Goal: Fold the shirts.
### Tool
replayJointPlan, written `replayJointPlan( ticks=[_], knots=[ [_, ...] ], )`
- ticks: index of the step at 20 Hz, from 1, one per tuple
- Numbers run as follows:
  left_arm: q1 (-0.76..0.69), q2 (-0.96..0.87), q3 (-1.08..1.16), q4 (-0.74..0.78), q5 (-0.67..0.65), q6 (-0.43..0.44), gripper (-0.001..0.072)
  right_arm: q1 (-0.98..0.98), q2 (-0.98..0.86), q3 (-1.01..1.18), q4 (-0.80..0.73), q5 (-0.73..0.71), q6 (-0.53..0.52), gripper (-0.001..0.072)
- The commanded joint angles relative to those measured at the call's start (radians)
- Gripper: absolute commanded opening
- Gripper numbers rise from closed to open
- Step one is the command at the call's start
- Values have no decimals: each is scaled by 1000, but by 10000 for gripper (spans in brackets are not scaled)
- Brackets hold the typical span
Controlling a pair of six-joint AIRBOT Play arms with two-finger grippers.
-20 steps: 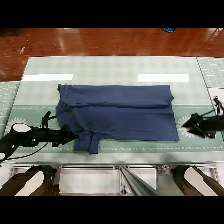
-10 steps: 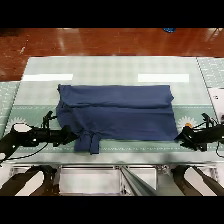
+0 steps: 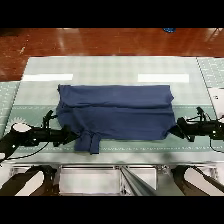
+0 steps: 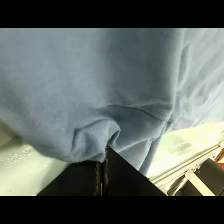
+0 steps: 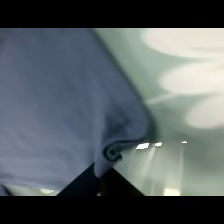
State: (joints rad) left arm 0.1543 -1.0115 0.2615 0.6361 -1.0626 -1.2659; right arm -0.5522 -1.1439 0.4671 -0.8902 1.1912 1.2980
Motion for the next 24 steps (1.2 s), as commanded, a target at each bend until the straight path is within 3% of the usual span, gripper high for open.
replayJointPlan(
  ticks=[1, 5, 8, 11, 16, 24],
  knots=[
    [27, 1, 56, -1, -25, 2, 28, 2, -30, 40, 145, 33, -134, 26],
    [109, -2, 278, -5, -75, 24, 29, 2, -31, 182, 111, 107, -113, 26],
    [106, -65, 468, -31, -72, 24, 28, 47, -41, 276, 176, 85, -80, 26],
    [70, -229, 645, -31, -72, 23, 28, 124, -133, 400, 175, 3, -54, 26],
    [37, -528, 910, -31, -91, -80, 28, 138, -348, 634, 177, 20, 0, 26],
    [-4, -788, 1180, -31, -99, -120, 28, 159, -559, 817, 185, -10, 25, 26]
  ],
)
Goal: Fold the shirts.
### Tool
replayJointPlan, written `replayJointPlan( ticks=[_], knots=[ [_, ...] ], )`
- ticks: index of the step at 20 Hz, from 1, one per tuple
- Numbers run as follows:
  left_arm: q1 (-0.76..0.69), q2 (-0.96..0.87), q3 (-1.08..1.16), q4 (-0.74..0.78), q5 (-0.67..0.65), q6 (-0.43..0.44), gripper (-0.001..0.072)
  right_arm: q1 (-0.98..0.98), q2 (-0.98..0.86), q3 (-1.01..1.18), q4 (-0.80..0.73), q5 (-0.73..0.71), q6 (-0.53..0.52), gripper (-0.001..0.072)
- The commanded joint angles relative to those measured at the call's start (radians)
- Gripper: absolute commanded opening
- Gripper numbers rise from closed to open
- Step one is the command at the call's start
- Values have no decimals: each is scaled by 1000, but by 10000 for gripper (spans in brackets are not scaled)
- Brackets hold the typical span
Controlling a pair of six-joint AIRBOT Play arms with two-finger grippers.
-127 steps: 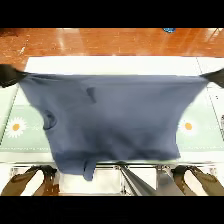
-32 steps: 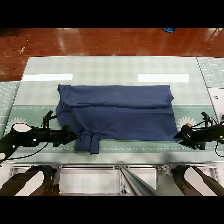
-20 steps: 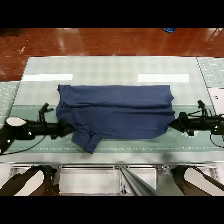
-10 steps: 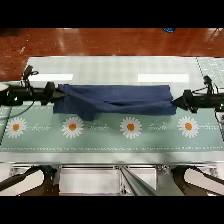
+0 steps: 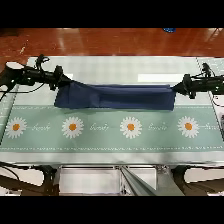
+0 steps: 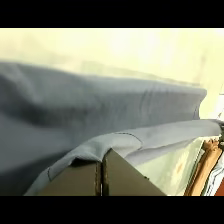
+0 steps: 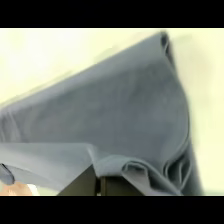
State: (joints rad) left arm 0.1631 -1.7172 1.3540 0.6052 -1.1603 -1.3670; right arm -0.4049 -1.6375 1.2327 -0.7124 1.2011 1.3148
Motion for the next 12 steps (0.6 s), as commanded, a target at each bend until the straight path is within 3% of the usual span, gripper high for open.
replayJointPlan(
  ticks=[1, 4, 5, 6, 7, 10, 12],
  knots=[
    [-17, -103, 108, 0, -2, -18, 28, 22, -82, 60, 8, -32, 8, 26],
    [-36, -157, 136, 1, 27, -10, 29, 53, -122, 64, 16, -106, 8, 31],
    [-44, -167, 136, 1, 35, -10, 99, 60, -131, 64, 16, -134, 10, 175],
    [-49, -172, 136, 1, 32, -10, 371, 60, -134, 64, 20, -141, 11, 409],
    [-46, -170, 140, 9, 7, -11, 506, 54, -130, 70, 19, -121, 2, 411],
    [59, -169, 260, 144, -163, -127, 506, -25, -101, 158, -142, 77, 27, 410],
    [145, -127, 310, 193, -256, -127, 506, -97, -34, 163, -219, 131, 27, 410]
  ],
)
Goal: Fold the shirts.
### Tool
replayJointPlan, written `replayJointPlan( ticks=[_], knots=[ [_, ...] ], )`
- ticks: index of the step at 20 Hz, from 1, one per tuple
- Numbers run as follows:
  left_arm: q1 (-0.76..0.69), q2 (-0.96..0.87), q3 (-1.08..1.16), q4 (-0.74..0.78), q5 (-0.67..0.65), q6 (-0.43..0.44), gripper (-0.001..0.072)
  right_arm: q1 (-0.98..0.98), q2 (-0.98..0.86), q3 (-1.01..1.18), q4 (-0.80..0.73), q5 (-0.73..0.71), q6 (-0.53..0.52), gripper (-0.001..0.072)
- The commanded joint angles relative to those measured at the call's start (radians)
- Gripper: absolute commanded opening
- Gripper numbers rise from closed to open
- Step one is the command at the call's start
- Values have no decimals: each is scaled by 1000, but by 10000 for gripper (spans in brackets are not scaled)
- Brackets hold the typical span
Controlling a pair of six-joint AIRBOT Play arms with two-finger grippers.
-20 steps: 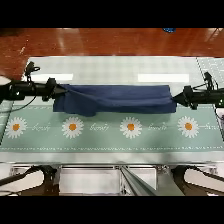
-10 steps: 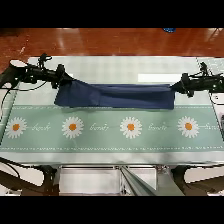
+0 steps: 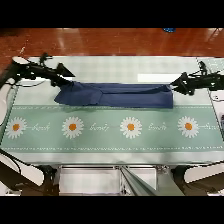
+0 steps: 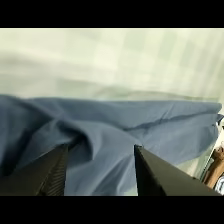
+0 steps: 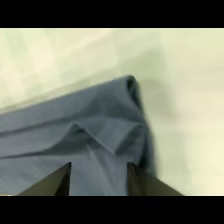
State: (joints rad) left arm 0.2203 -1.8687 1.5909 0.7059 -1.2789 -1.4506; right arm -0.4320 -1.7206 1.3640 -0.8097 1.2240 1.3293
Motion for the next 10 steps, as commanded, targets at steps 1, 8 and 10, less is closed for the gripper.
replayJointPlan(
  ticks=[1, 8, 10],
  knots=[
    [118, 66, 71, 130, -135, -43, 505, -99, 81, 31, -169, 113, 17, 410],
    [19, 533, -307, 315, 328, -15, 506, -126, 153, -270, -36, -110, -24, 410],
    [-80, 652, -469, 316, 423, 2, 506, -83, 132, -311, 67, -138, -86, 410]
  ],
)
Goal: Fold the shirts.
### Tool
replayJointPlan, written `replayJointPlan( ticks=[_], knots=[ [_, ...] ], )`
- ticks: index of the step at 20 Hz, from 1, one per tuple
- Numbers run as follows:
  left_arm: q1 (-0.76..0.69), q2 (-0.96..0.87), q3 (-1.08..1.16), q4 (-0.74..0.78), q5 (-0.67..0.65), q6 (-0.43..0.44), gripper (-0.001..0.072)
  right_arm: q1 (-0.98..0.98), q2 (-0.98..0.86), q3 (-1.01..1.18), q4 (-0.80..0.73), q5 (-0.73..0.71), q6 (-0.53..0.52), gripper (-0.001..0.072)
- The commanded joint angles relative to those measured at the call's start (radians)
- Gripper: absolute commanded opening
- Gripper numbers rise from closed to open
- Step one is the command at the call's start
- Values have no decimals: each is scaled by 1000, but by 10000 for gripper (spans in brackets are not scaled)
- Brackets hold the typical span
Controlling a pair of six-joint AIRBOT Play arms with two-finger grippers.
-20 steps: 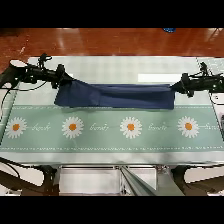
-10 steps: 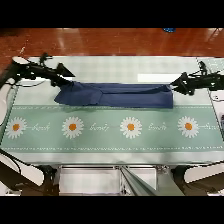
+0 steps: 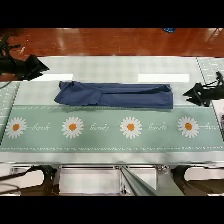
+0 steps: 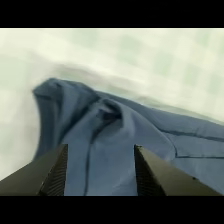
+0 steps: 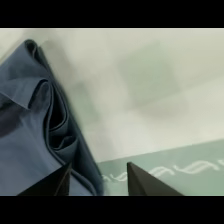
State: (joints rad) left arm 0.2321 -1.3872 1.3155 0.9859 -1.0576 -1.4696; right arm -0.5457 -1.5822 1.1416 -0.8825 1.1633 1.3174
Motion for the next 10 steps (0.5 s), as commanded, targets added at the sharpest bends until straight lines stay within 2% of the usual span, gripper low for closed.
replayJointPlan(
  ticks=[1, 5, 10],
  knots=[
    [-134, 203, -245, 35, 217, 21, 506, 54, -19, -88, 153, -83, -77, 411],
    [-259, 205, -308, 36, 213, 21, 506, 114, -54, -87, 181, -155, -76, 421],
    [-309, 159, -307, 26, 212, 17, 506, 206, -128, -77, 233, -166, -77, 419]
  ],
)
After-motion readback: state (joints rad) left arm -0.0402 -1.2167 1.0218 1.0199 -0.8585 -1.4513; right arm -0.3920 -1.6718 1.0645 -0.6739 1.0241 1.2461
